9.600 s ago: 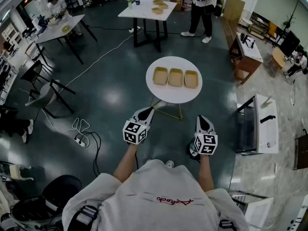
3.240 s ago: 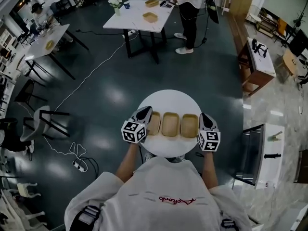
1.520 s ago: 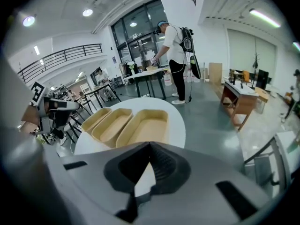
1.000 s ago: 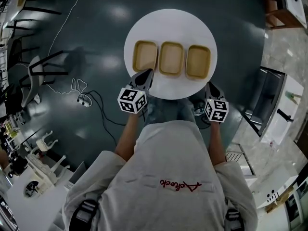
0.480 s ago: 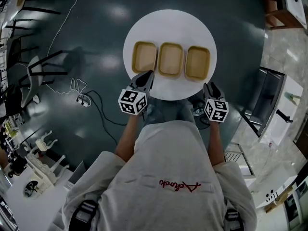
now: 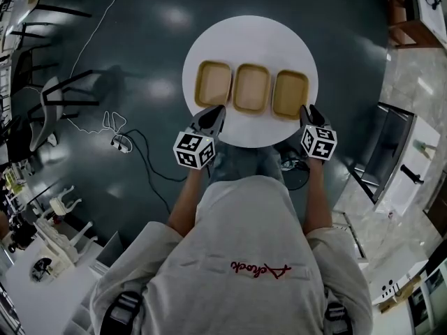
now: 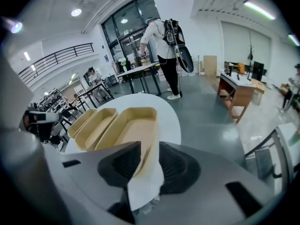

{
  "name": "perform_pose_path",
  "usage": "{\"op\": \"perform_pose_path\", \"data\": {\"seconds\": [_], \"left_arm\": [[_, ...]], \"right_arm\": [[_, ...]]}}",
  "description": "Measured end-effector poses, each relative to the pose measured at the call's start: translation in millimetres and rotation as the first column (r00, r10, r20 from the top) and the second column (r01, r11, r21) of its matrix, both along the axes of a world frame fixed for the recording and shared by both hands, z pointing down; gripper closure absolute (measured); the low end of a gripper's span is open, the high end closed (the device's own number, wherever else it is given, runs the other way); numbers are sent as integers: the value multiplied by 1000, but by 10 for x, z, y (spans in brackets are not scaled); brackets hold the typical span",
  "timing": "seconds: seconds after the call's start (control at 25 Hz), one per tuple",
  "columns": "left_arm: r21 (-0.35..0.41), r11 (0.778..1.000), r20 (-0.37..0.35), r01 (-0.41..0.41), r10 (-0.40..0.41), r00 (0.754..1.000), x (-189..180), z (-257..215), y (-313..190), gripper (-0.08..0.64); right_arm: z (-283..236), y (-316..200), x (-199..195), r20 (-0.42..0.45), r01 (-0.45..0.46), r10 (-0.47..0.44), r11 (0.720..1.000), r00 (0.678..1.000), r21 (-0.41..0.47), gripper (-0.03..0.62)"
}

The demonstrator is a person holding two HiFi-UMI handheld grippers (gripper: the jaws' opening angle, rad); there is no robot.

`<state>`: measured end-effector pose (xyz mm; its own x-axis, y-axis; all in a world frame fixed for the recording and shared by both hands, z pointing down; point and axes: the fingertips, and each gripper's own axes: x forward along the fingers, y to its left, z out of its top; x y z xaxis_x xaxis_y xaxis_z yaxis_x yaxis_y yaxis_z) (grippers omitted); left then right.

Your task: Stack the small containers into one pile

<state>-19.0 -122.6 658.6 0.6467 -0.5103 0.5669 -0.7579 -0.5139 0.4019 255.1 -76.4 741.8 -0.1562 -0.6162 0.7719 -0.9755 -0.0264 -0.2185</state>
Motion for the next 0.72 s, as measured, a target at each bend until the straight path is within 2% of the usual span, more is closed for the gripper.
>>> {"op": "perform_pose_path", "data": {"seconds": [0.32, 0.72], "left_arm": [[-9, 1000, 3, 15, -15, 1000, -72, 29, 39, 546], [-10, 1000, 6, 19, -19, 1000, -146, 35, 45, 546]], "right_arm": [[89, -239, 69, 31, -44, 44, 999, 999, -11, 496], [64, -265, 20, 39, -77, 77, 997, 996, -8, 542]]}}
